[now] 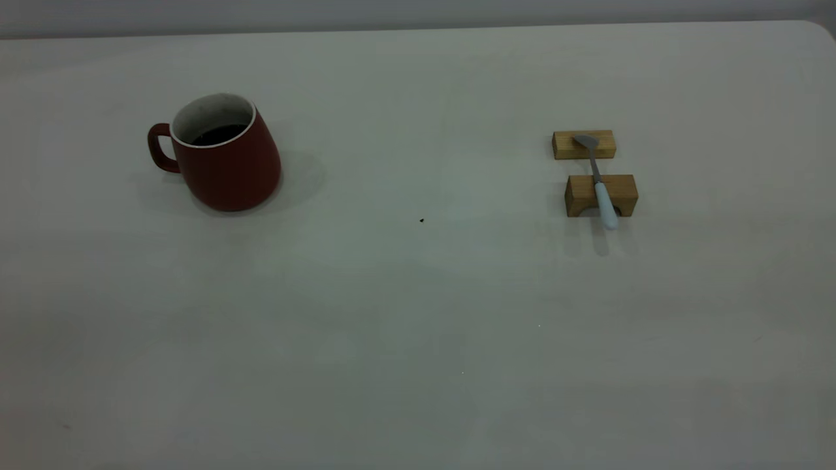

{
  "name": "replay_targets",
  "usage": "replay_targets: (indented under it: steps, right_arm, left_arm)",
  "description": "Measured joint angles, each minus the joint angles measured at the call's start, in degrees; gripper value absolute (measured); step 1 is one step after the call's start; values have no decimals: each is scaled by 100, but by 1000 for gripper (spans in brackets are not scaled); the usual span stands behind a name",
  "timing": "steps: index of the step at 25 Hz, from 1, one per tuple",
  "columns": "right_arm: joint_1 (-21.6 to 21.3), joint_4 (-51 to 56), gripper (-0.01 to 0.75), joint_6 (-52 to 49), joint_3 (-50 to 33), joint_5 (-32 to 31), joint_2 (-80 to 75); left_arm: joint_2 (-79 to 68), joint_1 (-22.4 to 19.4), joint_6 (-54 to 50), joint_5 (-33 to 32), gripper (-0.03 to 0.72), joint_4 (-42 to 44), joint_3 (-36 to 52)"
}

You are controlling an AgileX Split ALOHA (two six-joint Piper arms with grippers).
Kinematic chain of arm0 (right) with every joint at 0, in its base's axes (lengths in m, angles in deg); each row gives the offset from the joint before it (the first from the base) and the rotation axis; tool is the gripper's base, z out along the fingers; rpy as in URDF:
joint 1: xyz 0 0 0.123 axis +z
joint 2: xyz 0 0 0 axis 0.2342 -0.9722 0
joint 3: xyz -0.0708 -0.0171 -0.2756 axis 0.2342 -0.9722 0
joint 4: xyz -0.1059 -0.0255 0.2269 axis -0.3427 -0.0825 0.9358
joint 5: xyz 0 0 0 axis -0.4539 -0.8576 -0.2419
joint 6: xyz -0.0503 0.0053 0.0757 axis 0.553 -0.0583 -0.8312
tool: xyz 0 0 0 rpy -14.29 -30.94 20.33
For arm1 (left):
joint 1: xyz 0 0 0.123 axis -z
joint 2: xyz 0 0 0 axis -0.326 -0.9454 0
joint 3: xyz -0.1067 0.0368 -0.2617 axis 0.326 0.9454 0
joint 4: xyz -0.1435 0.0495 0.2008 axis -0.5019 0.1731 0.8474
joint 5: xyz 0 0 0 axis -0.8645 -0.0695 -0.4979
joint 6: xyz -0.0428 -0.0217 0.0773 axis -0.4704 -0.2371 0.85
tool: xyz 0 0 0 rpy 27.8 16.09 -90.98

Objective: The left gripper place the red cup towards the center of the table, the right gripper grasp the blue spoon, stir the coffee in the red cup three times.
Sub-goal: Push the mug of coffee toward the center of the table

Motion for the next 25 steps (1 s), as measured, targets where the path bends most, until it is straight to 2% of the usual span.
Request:
replay_targets:
  steps: [7, 13, 20, 25]
  right_arm:
    - [0, 0, 237, 0, 0, 0, 0]
    - [0, 0, 237, 0, 0, 0, 0]
    - [0, 0, 237, 0, 0, 0, 0]
    - [0, 0, 237, 0, 0, 0, 0]
  left_arm:
    - [-1805, 0, -4, 145, 558, -105, -516]
    - [-3346, 0, -60, 1197, 558, -146, -762]
    - [-5582, -6, -298, 2033, 558, -146, -1221]
    - [-7015, -418, -272, 2623, 558, -46, -1836]
